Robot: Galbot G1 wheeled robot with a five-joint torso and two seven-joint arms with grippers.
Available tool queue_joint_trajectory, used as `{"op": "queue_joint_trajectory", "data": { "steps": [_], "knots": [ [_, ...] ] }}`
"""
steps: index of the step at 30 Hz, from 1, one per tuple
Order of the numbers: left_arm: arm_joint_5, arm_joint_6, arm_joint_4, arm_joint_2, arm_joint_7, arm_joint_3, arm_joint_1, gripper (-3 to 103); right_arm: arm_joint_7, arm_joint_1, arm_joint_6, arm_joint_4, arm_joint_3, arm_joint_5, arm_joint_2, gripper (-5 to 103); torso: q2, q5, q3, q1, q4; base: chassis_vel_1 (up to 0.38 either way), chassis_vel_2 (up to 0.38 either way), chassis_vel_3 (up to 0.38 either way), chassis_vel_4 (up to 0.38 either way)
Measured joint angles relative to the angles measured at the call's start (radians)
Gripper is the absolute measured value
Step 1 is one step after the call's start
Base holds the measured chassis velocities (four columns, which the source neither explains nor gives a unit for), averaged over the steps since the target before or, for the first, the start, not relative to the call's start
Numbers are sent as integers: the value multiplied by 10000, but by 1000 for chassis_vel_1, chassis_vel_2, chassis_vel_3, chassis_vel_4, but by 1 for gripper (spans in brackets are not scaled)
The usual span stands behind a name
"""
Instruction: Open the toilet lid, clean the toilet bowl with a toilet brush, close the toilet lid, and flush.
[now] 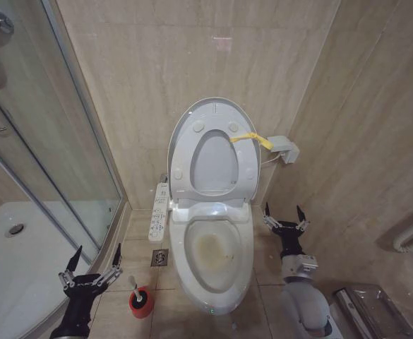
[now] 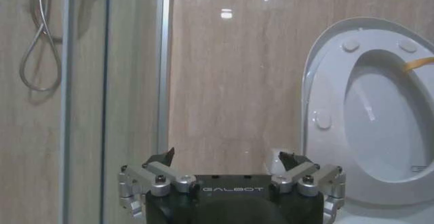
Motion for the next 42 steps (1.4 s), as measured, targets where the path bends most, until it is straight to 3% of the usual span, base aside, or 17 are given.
{"op": "queue_joint_trajectory", "data": {
  "steps": [16,42],
  "knots": [
    [-21,-397,1707,238,87,354,-1295,100,0,0,0,0,0,0,0,100,0,-1,0,0,-2,0,0,0,0],
    [337,-392,1892,329,14,515,-1592,100,0,0,0,0,0,0,0,100,0,0,0,0,0,0,0,0,0]
  ]
}}
